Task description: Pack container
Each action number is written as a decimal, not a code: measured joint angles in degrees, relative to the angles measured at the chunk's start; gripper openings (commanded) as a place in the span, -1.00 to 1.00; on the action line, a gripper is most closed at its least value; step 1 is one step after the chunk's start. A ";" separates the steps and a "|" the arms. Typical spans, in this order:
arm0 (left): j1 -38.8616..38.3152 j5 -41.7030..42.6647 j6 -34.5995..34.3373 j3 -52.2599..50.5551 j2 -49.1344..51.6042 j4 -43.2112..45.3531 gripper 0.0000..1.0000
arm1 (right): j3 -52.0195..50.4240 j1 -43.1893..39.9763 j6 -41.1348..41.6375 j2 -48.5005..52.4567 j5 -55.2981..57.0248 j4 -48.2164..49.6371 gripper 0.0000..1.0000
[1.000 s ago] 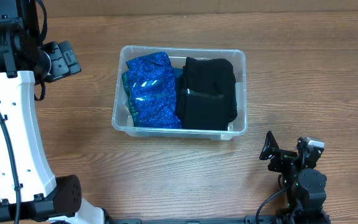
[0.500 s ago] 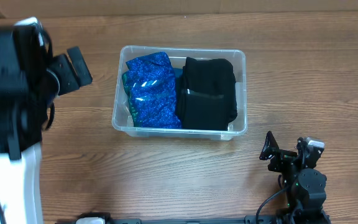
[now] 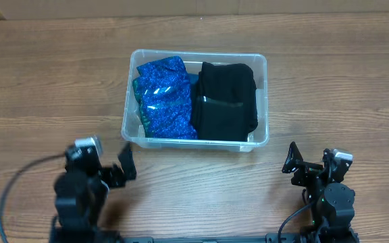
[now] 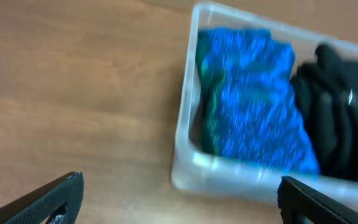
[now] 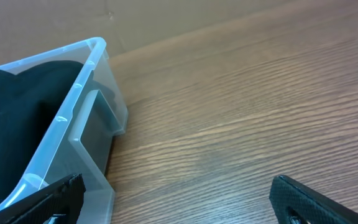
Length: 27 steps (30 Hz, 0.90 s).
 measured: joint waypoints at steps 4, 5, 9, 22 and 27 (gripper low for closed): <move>0.00 0.57 -0.17 -9.40 -11.19 0.35 1.00 | 0.00 0.00 0.00 -0.02 0.00 0.09 1.00; 0.00 0.68 -0.24 -10.51 -12.85 0.28 1.00 | 0.00 0.00 0.02 -0.02 0.00 0.04 1.00; 0.00 0.72 -0.26 -14.29 -17.62 0.35 1.00 | 0.00 0.00 0.02 -0.02 0.02 0.07 1.00; 0.00 0.72 -0.26 -18.49 -20.85 1.57 1.00 | 0.00 0.00 0.00 -0.02 0.00 0.02 1.00; 0.00 0.70 -0.26 -18.49 -20.85 1.57 1.00 | 0.00 0.00 0.00 -0.02 0.00 0.07 1.00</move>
